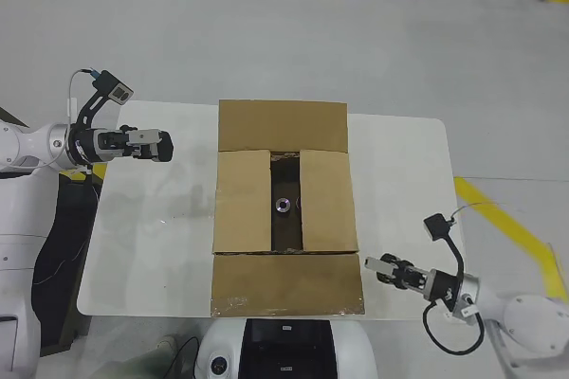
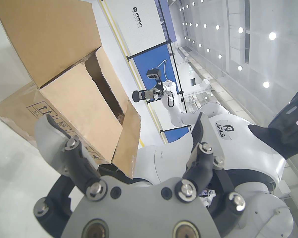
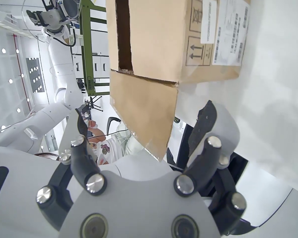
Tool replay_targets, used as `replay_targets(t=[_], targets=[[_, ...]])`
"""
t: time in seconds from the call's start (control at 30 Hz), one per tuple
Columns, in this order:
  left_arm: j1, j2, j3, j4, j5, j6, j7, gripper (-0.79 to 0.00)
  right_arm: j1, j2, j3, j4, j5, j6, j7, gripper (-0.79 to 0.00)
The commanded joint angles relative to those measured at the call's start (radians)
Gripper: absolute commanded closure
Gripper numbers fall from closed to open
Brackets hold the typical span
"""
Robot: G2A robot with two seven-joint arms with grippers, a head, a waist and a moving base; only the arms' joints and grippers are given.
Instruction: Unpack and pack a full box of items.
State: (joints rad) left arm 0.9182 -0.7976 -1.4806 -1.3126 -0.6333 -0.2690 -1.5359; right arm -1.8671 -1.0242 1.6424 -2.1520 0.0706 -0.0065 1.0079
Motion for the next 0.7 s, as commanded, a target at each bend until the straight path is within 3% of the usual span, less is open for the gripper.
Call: replay_targets(t=[0.0,0.3,0.67], targets=[[0.0,0.0,0.0,0.0,0.0,0.0,0.0,-0.785,-0.015,0.001,-0.012,0.003,0.003,-0.01,0.006,-0.785],[0.0,0.0,0.0,0.0,0.0,0.0,0.0,-0.785,-0.027,0.003,-0.104,0.012,0.005,-0.065,0.043,-0.785],[0.0,0.0,0.0,0.0,0.0,0.0,0.0,-0.785,0.001,0.003,-0.161,0.037,0.158,-0.067,0.038,-0.785]])
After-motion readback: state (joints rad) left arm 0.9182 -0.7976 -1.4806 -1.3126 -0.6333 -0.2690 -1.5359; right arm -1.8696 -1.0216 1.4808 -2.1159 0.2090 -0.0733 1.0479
